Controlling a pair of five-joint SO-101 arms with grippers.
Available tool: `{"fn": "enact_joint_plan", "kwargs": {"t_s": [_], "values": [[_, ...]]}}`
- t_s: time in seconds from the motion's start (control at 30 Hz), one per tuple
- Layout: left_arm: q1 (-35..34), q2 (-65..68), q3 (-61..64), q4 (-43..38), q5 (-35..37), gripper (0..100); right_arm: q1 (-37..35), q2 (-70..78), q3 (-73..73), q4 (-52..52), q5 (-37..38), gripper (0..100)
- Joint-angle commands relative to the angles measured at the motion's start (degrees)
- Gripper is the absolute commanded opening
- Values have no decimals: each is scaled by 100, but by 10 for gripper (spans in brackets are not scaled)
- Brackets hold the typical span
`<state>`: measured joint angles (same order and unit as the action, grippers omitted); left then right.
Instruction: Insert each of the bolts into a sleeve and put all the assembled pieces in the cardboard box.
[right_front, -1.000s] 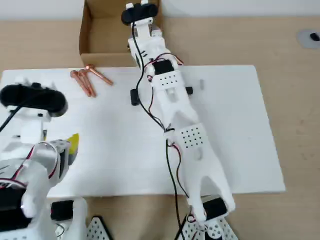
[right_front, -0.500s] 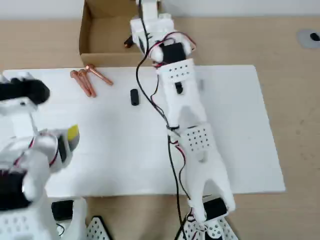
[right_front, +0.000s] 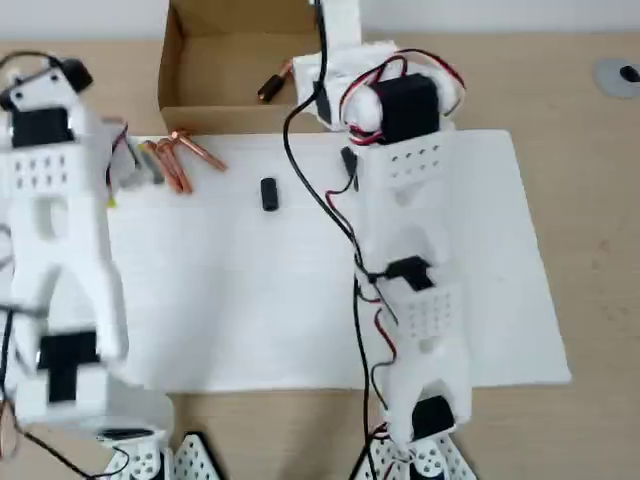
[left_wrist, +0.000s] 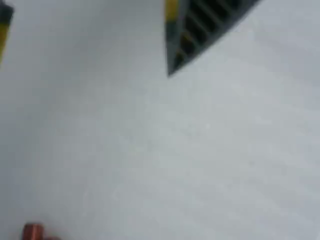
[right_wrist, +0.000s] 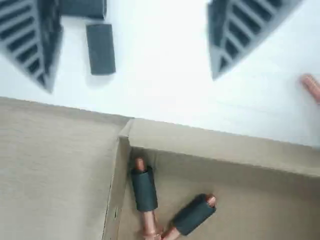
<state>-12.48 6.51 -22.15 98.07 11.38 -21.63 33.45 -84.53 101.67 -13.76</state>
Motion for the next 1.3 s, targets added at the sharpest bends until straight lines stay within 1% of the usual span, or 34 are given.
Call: {"fn": "enact_joint_plan", "kwargs": {"t_s": [0.0, 0.1, 0.2, 0.27, 0.37, 0.47, 0.57, 0.67, 0.87, 1.13, 1.27], "values": [[-167, 778, -1512, 53, -62, 232, 22, -1226, 1464, 97, -44, 243], [-237, 1411, -2057, 53, -105, 232, -207, -2255, 3354, 88, -35, 245], [-273, 2035, -2418, 26, 422, 232, -444, -3055, 5095, 26, -26, 245], [-273, 2413, -2813, 0, 721, 232, -479, -3398, 5903, -141, -26, 245], [-246, 2967, -3420, -229, 870, 232, -470, -3670, 6580, -413, -26, 245], [-229, 3477, -3982, -387, 853, 232, -470, -3732, 6774, -686, -53, 245], [-255, 3987, -4334, -484, 844, 232, -479, -3723, 6756, -738, -53, 245], [-237, 4488, -4510, -510, 624, 232, -479, -3723, 6800, -738, -53, 245], [-229, 5235, -4510, -633, 607, 232, -470, -3714, 6809, -738, -62, 244], [-211, 5508, -4536, -1090, 615, 232, -497, -3714, 6809, -695, -62, 244], [-193, 5341, -5143, -782, 615, 232, -497, -3714, 6818, -695, -62, 244]]}}
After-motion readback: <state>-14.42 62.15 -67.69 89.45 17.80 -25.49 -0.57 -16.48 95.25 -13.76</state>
